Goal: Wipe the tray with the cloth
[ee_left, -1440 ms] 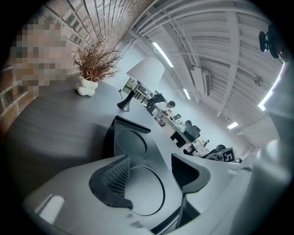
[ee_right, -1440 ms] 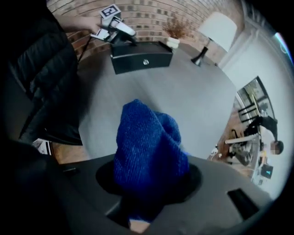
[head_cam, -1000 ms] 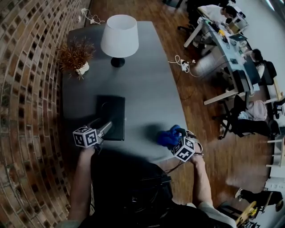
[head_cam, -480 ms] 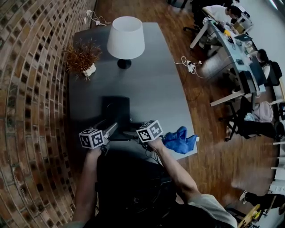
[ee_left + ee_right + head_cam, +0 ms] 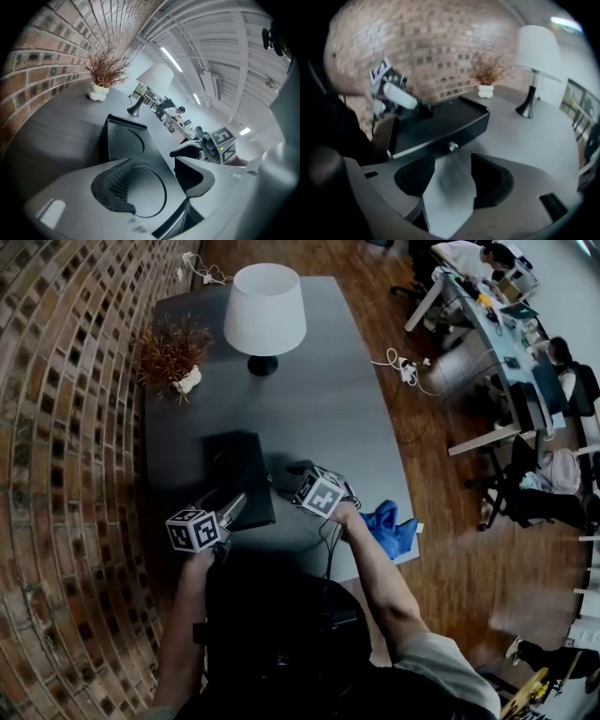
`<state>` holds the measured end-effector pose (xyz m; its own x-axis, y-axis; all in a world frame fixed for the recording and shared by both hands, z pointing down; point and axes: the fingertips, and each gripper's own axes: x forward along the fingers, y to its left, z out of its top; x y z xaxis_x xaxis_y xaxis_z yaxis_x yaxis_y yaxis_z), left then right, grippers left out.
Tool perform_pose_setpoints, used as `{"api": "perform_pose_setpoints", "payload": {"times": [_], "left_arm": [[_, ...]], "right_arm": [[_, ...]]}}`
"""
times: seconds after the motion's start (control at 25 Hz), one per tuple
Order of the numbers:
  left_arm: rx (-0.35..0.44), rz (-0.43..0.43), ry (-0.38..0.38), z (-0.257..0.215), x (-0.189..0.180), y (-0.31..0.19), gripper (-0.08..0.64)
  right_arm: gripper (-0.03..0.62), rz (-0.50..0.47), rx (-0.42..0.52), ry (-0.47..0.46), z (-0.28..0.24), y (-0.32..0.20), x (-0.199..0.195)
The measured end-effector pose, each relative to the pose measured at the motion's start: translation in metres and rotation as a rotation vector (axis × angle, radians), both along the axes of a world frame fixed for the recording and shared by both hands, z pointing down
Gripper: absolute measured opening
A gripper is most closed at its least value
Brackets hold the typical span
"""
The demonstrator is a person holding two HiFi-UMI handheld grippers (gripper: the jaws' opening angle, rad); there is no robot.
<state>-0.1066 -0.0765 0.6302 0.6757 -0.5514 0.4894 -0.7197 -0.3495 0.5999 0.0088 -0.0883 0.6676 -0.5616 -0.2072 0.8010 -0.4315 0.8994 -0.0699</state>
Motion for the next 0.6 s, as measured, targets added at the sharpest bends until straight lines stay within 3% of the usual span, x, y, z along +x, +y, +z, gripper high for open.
{"api": "perform_pose_setpoints", "payload": {"times": [0.12, 0.2, 0.28, 0.4, 0.48, 0.6], "left_arm": [[-0.001, 0.004, -0.010, 0.001, 0.000, 0.002, 0.284], [-0.002, 0.002, -0.012, 0.000, 0.000, 0.003, 0.284], [-0.003, 0.002, -0.014, 0.000, 0.002, 0.002, 0.284], [-0.002, 0.006, -0.022, 0.001, 0.003, 0.002, 0.284], [-0.001, 0.008, -0.029, 0.001, 0.002, 0.001, 0.282], [-0.005, 0.005, -0.030, 0.001, 0.001, 0.002, 0.282]], "right_arm": [[0.235, -0.226, 0.107, 0.225, 0.018, -0.004, -0.010], [0.137, -0.362, 0.187, 0.342, 0.028, -0.005, -0.023], [0.137, -0.466, 0.232, 0.437, 0.038, -0.004, -0.033], [0.128, -0.526, 0.256, 0.529, 0.043, -0.002, -0.037], [0.067, -0.533, 0.265, 0.550, 0.044, -0.004, -0.037], [0.067, -0.535, 0.280, 0.579, 0.043, -0.007, -0.020]]}}
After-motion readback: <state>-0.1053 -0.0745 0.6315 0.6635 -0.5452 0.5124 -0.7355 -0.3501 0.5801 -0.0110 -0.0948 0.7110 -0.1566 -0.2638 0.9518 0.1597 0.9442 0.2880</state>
